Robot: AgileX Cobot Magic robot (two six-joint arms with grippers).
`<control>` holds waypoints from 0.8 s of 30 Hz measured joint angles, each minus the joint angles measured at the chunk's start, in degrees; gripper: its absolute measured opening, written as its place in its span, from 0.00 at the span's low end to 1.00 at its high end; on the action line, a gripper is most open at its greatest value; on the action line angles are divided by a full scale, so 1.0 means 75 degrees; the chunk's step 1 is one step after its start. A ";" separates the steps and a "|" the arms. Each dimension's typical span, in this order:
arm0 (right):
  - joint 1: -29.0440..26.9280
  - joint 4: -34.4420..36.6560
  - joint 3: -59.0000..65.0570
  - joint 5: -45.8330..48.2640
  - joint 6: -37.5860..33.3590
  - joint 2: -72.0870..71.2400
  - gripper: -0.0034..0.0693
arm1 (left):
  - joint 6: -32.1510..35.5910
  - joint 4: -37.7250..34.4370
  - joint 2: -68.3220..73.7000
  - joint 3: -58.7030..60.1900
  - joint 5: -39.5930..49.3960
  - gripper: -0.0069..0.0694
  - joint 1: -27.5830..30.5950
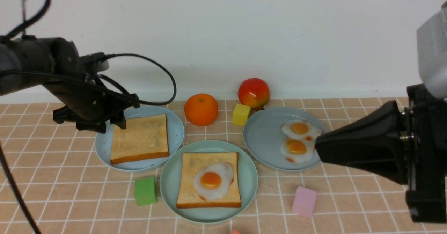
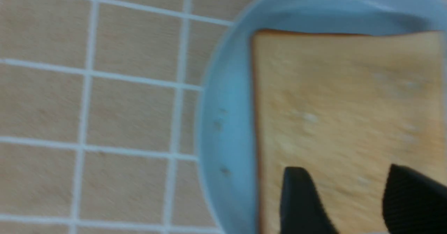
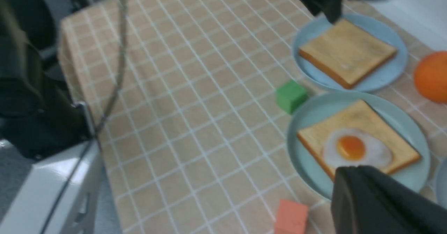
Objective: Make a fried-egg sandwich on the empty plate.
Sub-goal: Use the left arm to grab a slice of bread, then use the left arm to place a slice of bread on the fried egg in the middle
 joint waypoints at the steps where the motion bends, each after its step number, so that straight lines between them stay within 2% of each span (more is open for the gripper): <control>1: 0.0000 0.0021 0.0000 0.0056 -0.0008 0.0000 0.03 | -0.0031 0.0099 0.0160 -0.0049 0.0000 0.57 0.0000; 4: 0.0000 0.0067 0.0000 0.0259 -0.0008 0.0000 0.03 | -0.0055 0.0197 0.0705 -0.0115 -0.0017 0.57 0.0000; 9: 0.0000 0.0099 0.0000 0.0507 0.0035 0.0000 0.04 | -0.0085 0.0120 0.1058 -0.0232 -0.0045 0.49 0.0000; 12: 0.0000 0.0109 0.0000 0.0614 0.0077 0.0000 0.05 | -0.0045 0.0051 0.1089 -0.0279 0.0042 0.35 0.0000; 13: 0.0000 0.0118 0.0000 0.0616 0.0077 0.0000 0.05 | -0.0039 0.0051 0.1082 -0.0280 0.0052 0.34 0.0000; 16: 0.0000 0.0153 0.0000 0.0715 0.0082 0.0000 0.05 | 0.0028 0.0078 0.0950 -0.0288 0.0203 0.23 0.0005; 17: 0.0000 0.0171 0.0000 0.0749 0.0082 0.0000 0.05 | 0.0028 0.0107 0.0827 -0.0258 0.0347 0.15 0.0015; 19: 0.0000 0.0234 0.0000 0.0804 0.0082 0.0000 0.05 | 0.0034 0.0140 0.0480 -0.0177 0.0643 0.09 0.0033; 23: 0.0000 0.0332 0.0000 0.0930 0.0085 0.0000 0.05 | 0.0057 -0.0074 -0.0471 -0.0157 0.0820 0.09 0.0038; 24: 0.0000 0.0332 0.0000 0.0975 0.0085 0.0000 0.05 | 0.0079 -0.0397 -0.0890 -0.0157 0.0883 0.09 0.0027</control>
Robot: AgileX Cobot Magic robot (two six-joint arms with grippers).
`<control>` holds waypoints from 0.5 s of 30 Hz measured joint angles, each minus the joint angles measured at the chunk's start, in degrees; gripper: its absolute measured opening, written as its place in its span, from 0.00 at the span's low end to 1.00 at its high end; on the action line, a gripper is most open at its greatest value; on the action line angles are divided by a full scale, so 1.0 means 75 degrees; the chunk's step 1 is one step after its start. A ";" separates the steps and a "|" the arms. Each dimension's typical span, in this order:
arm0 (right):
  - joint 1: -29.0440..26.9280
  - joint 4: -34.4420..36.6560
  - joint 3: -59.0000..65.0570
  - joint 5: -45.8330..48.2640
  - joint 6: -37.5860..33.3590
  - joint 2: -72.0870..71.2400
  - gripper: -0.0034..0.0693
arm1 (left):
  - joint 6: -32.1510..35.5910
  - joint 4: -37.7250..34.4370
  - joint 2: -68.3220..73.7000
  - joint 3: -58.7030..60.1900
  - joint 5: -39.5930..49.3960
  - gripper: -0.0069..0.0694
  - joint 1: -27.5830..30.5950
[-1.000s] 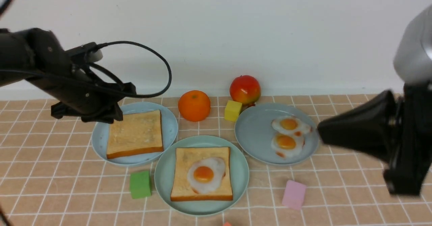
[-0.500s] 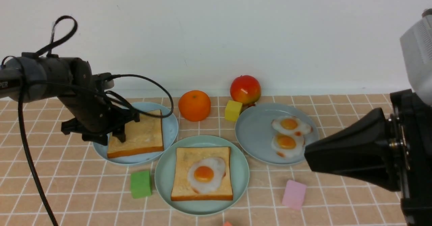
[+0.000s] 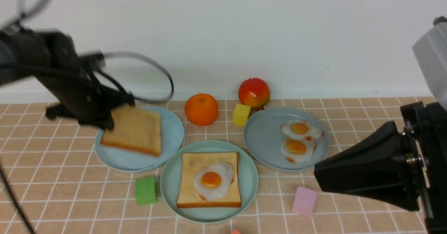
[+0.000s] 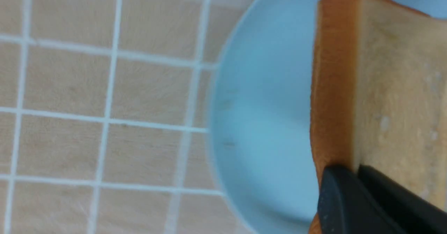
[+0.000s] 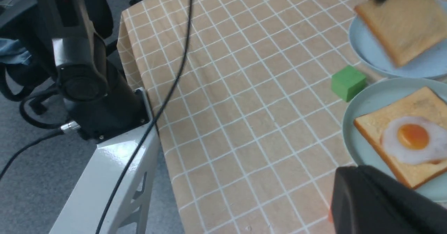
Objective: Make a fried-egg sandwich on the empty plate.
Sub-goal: Use the left arm to place a slice of bread on the fried egg in the middle
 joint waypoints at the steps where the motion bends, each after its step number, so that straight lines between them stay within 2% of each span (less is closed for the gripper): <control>1: 0.0000 0.0000 0.0000 0.0018 0.0000 0.0000 0.06 | 0.0073 -0.0271 -0.0274 0.0013 0.0055 0.09 -0.0047; 5: 0.0000 0.0000 0.0000 0.0099 0.0009 0.0000 0.06 | 0.0617 -0.1306 -0.0942 0.0486 -0.0060 0.09 -0.0463; 10: 0.0000 0.0014 0.0000 0.0299 0.0015 0.0000 0.07 | 0.1290 -0.2794 -0.1024 0.2067 -0.1045 0.09 -0.1370; 15: 0.0000 0.0019 0.0000 0.0589 0.0015 0.0000 0.07 | 0.1441 -0.3560 -0.0553 0.2771 -0.1795 0.09 -0.1762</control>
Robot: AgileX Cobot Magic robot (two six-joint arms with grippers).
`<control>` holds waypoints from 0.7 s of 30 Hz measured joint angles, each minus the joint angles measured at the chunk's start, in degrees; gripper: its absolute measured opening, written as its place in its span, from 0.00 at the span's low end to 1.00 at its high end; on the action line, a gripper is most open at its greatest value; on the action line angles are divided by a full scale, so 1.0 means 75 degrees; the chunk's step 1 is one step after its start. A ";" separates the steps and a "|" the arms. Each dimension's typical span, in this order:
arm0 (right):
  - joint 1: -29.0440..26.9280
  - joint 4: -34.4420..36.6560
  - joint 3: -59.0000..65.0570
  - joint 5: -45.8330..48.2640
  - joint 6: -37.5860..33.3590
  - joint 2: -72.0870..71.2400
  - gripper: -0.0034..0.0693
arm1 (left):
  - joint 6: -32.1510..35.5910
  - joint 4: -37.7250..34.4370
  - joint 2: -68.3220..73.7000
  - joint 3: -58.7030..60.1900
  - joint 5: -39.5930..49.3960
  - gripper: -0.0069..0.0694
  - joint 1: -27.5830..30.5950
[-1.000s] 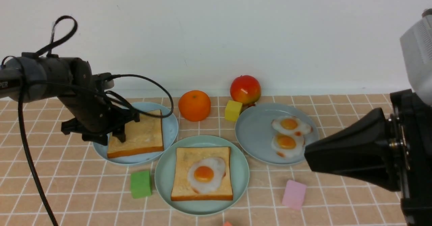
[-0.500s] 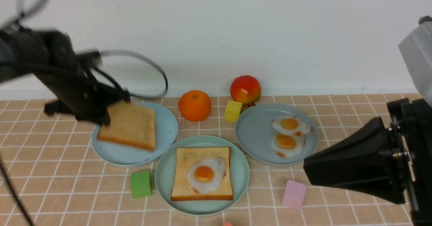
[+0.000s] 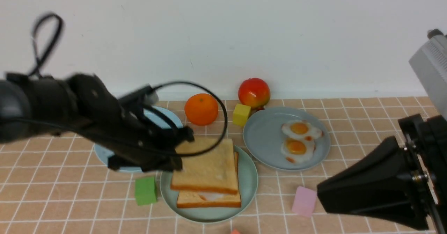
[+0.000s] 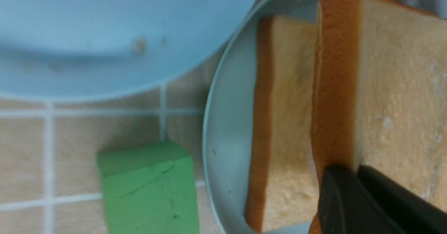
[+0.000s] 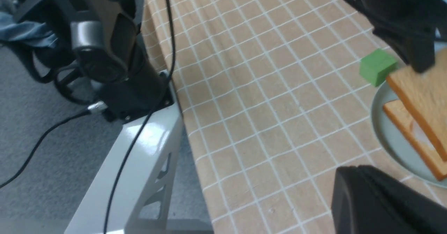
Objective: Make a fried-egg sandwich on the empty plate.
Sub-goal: Use the left arm to place a slice of bread on the fried egg in the middle
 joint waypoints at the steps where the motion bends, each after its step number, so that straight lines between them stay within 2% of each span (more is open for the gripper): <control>1: 0.0000 0.0003 0.0000 0.0057 0.0000 0.0000 0.07 | 0.0002 -0.0113 0.0131 0.0012 -0.0103 0.09 -0.0018; 8: 0.0000 -0.0004 0.0000 0.0160 0.0032 0.0000 0.09 | 0.0009 -0.0350 0.0669 0.0023 -0.0303 0.10 -0.0026; 13: 0.0000 -0.0115 0.0000 0.0070 0.0048 0.0000 0.11 | 0.0009 -0.0308 0.0595 0.0023 -0.0303 0.18 -0.0026; 18: 0.0000 -0.0287 0.0000 -0.0507 0.0610 0.0000 0.12 | 0.0009 0.0019 0.0154 0.0023 -0.0155 0.40 -0.0026; 19: 0.0000 -0.0308 0.0000 -0.0562 0.0672 0.0000 0.12 | 0.0009 0.0051 0.0109 0.0023 -0.0142 0.41 -0.0026; 21: 0.0000 -0.0686 0.0000 -0.0939 0.1251 -0.0089 0.12 | 0.0009 0.0278 -0.0197 0.0023 0.0010 0.52 -0.0026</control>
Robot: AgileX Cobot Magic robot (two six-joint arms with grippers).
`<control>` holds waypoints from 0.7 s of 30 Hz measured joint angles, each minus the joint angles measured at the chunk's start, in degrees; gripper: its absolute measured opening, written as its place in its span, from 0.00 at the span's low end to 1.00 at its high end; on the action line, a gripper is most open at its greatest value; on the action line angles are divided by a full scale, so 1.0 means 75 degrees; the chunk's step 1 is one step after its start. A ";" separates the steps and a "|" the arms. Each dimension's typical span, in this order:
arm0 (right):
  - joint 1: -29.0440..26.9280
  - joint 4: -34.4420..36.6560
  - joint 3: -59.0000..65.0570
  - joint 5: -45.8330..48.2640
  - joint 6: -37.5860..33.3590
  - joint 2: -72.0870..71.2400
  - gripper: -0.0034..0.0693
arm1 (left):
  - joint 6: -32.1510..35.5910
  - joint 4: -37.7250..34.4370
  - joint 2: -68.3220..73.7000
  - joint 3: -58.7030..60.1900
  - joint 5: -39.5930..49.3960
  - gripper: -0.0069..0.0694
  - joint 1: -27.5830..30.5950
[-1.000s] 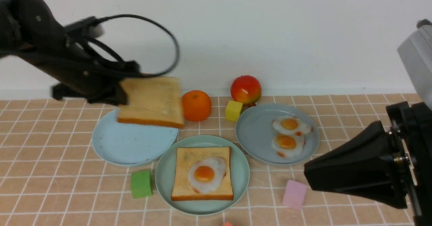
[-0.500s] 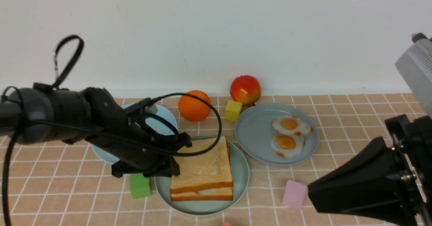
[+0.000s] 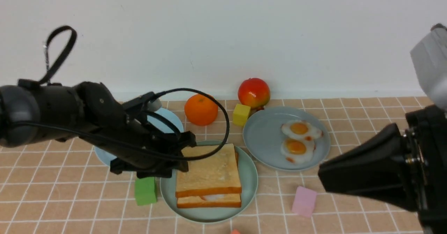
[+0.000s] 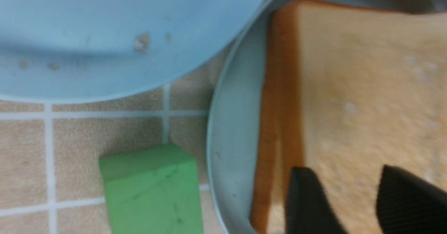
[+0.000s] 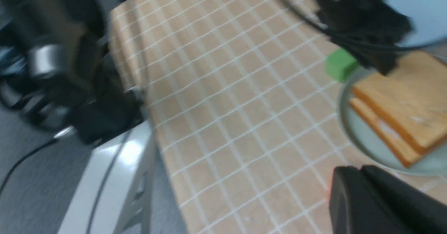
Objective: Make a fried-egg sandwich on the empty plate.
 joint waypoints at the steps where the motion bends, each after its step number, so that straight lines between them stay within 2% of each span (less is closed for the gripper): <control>1: 0.0000 -0.0040 0.0000 -0.0030 0.0064 -0.0013 0.12 | 0.0000 0.0000 0.0000 0.0000 0.0015 0.53 0.0000; 3: 0.0000 -0.0836 0.0114 -0.0554 0.1310 -0.0338 0.13 | 0.0000 0.0269 -0.0383 0.0000 0.0347 0.60 0.0000; 4: 0.0000 -0.1097 0.0197 -0.0708 0.1581 -0.0489 0.13 | 0.0000 0.0317 -0.0466 0.0000 0.0488 0.61 0.0000; 7: 0.0000 -0.1823 0.0775 -0.1183 0.2735 -0.1340 0.14 | 0.0000 0.0531 -0.1023 0.0000 0.1175 0.62 0.0000; 9: 0.0000 -0.2096 0.1273 -0.1451 0.3156 -0.2058 0.14 | 0.0000 0.0630 -0.1503 0.0000 0.1631 0.60 0.0000; 12: 0.0000 -0.2273 0.2013 -0.1725 0.3328 -0.3276 0.15 | -0.0007 0.0681 -0.2358 0.0000 0.2197 0.53 0.0000; 19: 0.0000 -0.2367 0.3734 -0.1983 0.3763 -0.6472 0.16 | -0.0342 0.0391 -0.5234 0.0446 0.3280 0.24 0.0000; 20: 0.0000 -0.2367 0.3761 -0.1983 0.3763 -0.6618 0.16 | -0.0343 0.0389 -0.5321 0.0516 0.3321 0.23 0.0000; 21: 0.0000 -0.2367 0.3926 -0.1983 0.3789 -0.7100 0.16 | -0.0373 0.0379 -0.5920 0.0789 0.3471 0.17 0.0000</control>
